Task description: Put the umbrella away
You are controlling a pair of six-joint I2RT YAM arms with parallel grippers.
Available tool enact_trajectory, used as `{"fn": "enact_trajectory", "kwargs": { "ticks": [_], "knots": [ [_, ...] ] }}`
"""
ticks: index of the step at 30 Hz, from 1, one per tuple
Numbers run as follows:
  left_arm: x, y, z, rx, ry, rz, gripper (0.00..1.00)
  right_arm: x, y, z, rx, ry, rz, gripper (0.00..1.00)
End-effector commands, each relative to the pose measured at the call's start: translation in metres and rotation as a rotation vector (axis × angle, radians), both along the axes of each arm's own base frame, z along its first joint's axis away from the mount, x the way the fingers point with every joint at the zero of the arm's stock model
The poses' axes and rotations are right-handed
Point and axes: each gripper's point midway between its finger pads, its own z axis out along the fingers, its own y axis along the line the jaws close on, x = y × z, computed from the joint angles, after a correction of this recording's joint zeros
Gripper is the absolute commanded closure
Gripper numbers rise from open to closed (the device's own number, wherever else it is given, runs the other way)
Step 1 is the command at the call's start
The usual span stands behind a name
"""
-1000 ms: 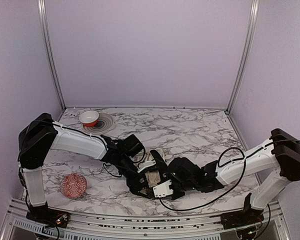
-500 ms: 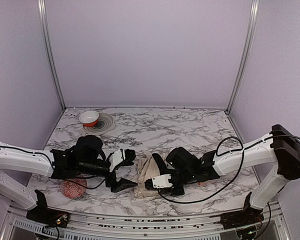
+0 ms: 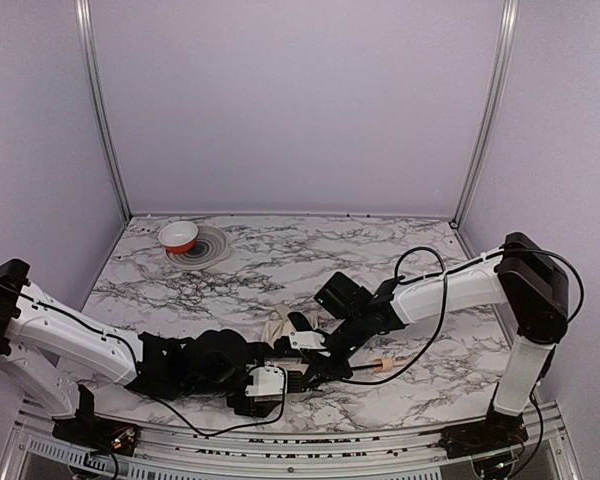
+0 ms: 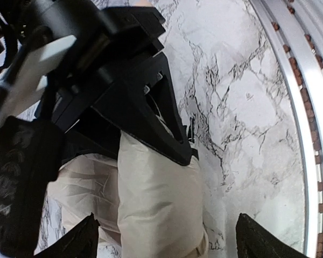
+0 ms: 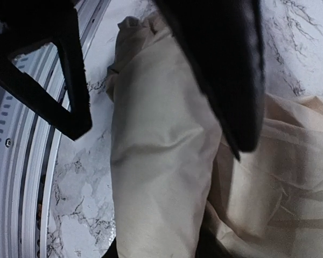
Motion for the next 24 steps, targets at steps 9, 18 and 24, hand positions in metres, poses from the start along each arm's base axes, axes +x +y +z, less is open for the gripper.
{"fn": "enact_trajectory", "kwargs": {
  "ticks": [9, 18, 24],
  "knots": [
    [0.004, 0.015, -0.060, 0.273, 0.032, 0.033, 0.26, -0.046, -0.045, -0.037, -0.244, 0.424, -0.052, 0.86],
    [-0.017, 0.017, -0.082, 0.322, 0.205, 0.004, 0.61, -0.023, -0.029, -0.026, -0.206, 0.380, -0.090, 0.58],
    [-0.026, 0.025, -0.092, 0.359, 0.289, 0.013, 0.76, 0.018, -0.018, 0.024, -0.030, 0.303, -0.184, 0.35]
  ]
}}
